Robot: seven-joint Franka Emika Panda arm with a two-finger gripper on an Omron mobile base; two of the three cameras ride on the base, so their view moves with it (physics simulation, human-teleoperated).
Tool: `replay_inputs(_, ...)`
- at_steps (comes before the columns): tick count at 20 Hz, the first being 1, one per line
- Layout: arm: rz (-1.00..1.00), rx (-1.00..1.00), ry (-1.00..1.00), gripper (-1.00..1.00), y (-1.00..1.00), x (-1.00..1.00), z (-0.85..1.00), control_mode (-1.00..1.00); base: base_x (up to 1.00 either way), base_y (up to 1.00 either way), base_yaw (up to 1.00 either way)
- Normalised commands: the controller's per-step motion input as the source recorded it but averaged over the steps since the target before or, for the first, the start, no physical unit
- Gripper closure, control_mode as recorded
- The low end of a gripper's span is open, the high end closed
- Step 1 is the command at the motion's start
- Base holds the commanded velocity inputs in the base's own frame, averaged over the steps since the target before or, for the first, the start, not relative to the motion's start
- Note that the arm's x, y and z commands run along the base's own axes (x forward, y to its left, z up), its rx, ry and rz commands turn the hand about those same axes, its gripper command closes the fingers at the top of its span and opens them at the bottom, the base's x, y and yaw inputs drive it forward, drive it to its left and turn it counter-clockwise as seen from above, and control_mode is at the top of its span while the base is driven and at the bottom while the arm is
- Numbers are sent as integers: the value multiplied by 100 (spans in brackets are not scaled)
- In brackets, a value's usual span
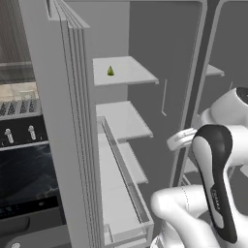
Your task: There is a bowl on the dining counter. Grab a lemon wedge from the fridge and place it in the bowl. Then get the liquor bottle and glass cup from the cabinet and place them next to the bowl.
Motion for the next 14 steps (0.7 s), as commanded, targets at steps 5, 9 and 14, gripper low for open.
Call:
replay_inputs(5,0,0,-3,-100,38,26,67,-100,0,0,0)
replay_inputs(9,0,-1,-11,-100,61,1,72,-100,0,0,0)
replay_inputs(14,-5,-2,-13,-100,45,1,52,-100,0,0,0)
